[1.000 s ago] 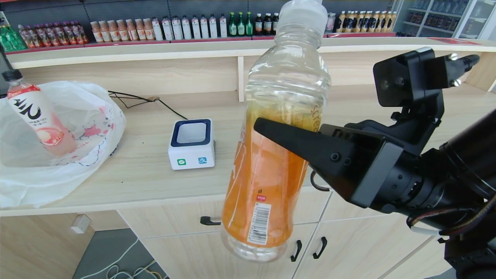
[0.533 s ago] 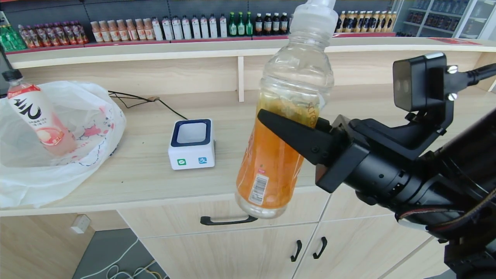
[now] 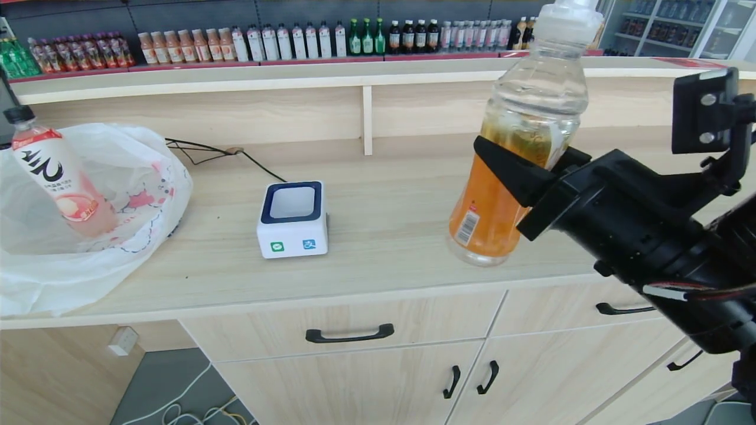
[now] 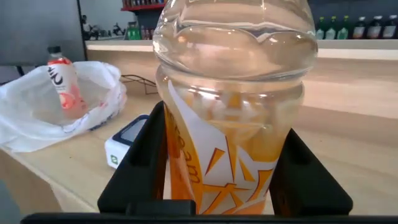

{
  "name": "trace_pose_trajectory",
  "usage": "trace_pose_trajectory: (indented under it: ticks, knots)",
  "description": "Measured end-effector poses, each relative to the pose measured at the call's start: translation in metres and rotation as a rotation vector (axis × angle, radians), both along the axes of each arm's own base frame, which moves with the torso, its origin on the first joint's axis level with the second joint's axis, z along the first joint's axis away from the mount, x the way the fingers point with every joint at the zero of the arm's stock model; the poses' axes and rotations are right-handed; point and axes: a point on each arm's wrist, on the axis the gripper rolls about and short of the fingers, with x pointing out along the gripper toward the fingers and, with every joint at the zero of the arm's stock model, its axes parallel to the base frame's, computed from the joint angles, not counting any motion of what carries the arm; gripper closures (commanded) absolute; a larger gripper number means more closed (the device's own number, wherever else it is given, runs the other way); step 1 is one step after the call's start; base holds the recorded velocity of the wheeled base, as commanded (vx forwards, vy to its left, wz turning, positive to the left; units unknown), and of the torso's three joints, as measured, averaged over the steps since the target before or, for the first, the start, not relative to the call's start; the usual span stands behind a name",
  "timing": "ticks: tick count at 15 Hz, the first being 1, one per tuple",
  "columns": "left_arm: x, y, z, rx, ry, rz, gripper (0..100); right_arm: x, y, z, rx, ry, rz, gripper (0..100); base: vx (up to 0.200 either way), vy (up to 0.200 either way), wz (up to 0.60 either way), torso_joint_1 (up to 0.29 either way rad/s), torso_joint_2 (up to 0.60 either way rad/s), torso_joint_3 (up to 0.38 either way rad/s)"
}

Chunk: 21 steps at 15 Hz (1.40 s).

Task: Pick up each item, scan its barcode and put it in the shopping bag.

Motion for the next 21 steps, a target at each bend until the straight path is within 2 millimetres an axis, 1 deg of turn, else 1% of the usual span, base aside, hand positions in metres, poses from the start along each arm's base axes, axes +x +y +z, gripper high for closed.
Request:
trace_pose_trajectory:
  ticks: [2,3,6,8,13,21]
  knots:
    - [0.0,0.0,0.0,0.0,0.0,0.0,0,0.005,-0.016,0.003,-0.011,-0.054,-0.111,100,0.0,0.0,0.0,0.0,0.0,0.0]
    - [0.0,0.0,0.0,0.0,0.0,0.0,0,0.007,-0.021,0.0,-0.008,-0.036,-0.164,100,0.0,0.0,0.0,0.0,0.0,0.0]
    - [0.0,0.0,0.0,0.0,0.0,0.0,0,0.008,-0.03,-0.012,-0.029,0.005,-0.207,100,0.0,0.0,0.0,0.0,0.0,0.0]
    - [0.0,0.0,0.0,0.0,0.0,0.0,0,0.011,-0.034,-0.014,-0.027,0.007,-0.225,100,0.0,0.0,0.0,0.0,0.0,0.0]
    - [0.0,0.0,0.0,0.0,0.0,0.0,0,0.014,-0.042,-0.017,-0.004,0.004,-0.253,100,0.0,0.2,0.0,0.005,0.01,0.002]
    - [0.0,0.0,0.0,-0.001,0.0,0.0,0,0.017,-0.042,-0.015,0.01,-0.004,-0.253,100,0.0,0.2,0.0,0.002,0.0,0.003]
